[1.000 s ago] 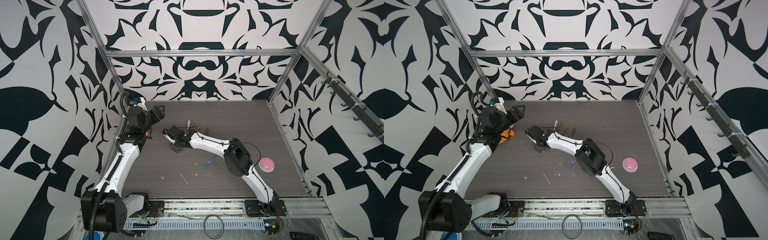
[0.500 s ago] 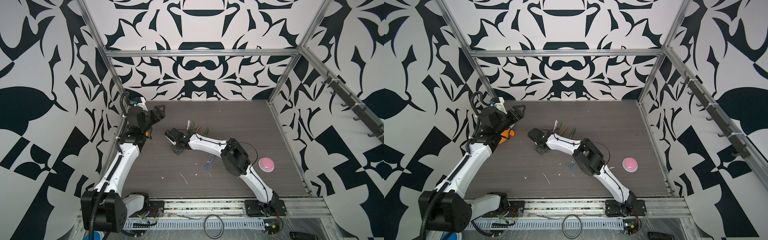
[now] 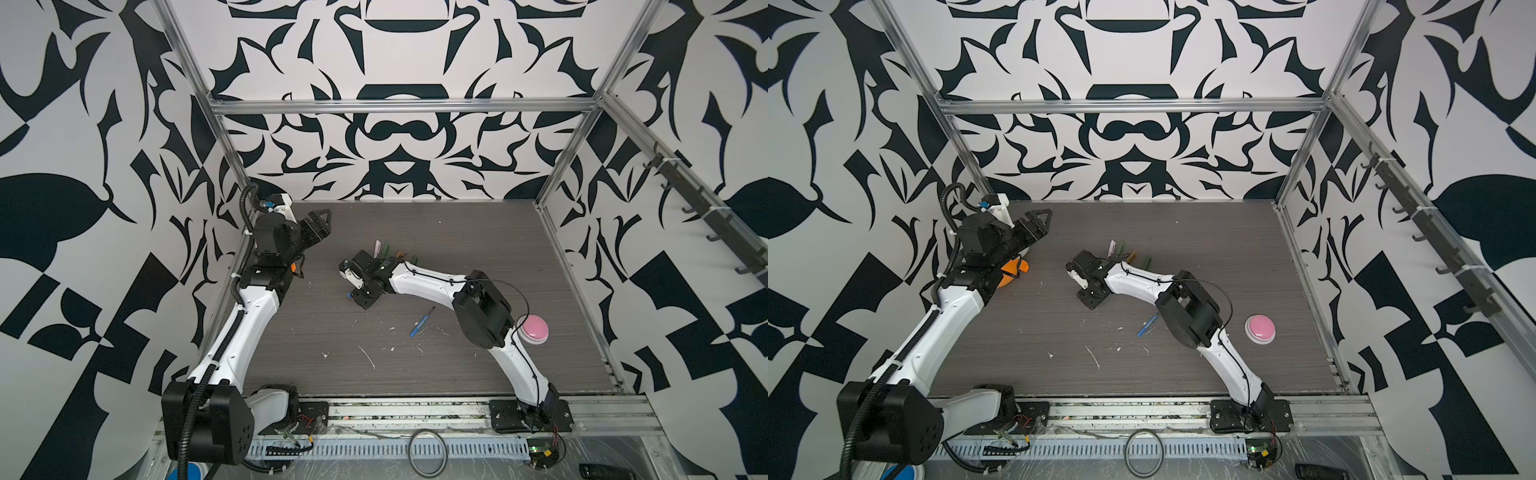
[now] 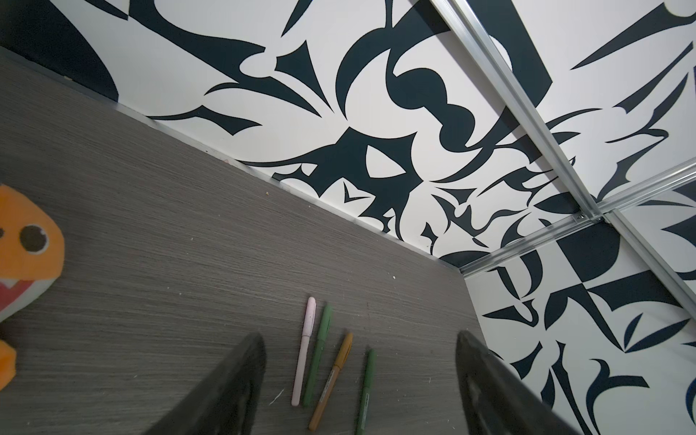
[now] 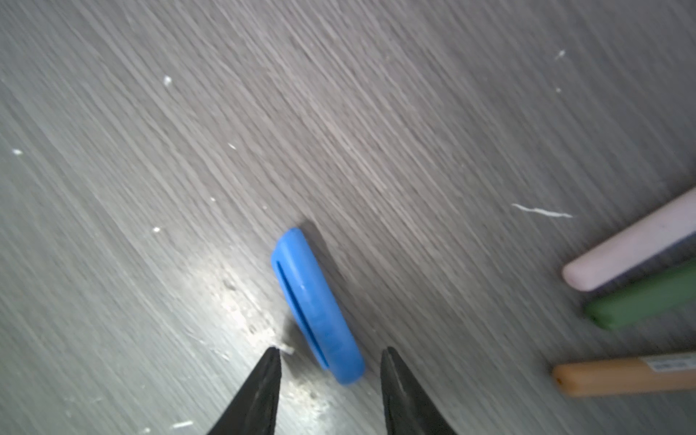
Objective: Insert the pens into the pen caps
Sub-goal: 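Lower the right gripper around the blue cap and close on it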
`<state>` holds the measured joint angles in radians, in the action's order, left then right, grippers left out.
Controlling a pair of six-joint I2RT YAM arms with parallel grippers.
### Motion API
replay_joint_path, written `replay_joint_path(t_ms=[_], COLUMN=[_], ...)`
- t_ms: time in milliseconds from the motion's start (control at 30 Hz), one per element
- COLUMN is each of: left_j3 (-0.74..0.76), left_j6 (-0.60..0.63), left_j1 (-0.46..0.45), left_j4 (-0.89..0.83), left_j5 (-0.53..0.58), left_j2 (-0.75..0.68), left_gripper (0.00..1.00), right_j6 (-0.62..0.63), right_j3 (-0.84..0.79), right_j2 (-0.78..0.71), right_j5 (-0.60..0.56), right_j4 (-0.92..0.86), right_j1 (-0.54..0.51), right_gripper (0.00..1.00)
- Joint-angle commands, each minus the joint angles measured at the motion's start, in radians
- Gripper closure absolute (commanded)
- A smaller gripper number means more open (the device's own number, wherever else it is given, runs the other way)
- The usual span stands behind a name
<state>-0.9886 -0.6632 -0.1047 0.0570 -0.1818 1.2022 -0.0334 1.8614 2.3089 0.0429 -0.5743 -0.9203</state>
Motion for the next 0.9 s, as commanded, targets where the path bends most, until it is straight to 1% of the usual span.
replay_joint_path(t_ms=[0,67,233,333,600,867], left_j3=[0.013,0.011,0.009,0.009,0.007,0.007], left_j6=[-0.007,-0.008,-0.008,-0.009,-0.009,-0.008], left_j1=[0.005,0.005,0.005,0.005,0.005,0.006], left_j4=[0.030,0.032,0.033,0.033,0.037,0.036], left_j5=[-0.016,-0.020,-0.028,-0.031,-0.040,-0.040], left_j2=[0.010,0.012,0.016,0.017,0.019,0.018], left_gripper=[0.19,0.19,0.19,0.19,0.19,0.19], right_j6=[0.071,0.090,0.124,0.140,0.145,0.109], right_j3=[0.082,0.126,0.200,0.251,0.274,0.222], right_j2=[-0.039,-0.014,0.046,0.092,0.123,0.106], right_j5=[0.015,0.019,0.080,0.123,0.155,0.151], right_j4=[-0.046,-0.072,-0.099,-0.136,-0.127,-0.109], right_j1=[0.004,0.011,0.022,0.025,0.029,0.028], right_gripper=[0.52,0.52,0.52,0.54,0.57,0.69])
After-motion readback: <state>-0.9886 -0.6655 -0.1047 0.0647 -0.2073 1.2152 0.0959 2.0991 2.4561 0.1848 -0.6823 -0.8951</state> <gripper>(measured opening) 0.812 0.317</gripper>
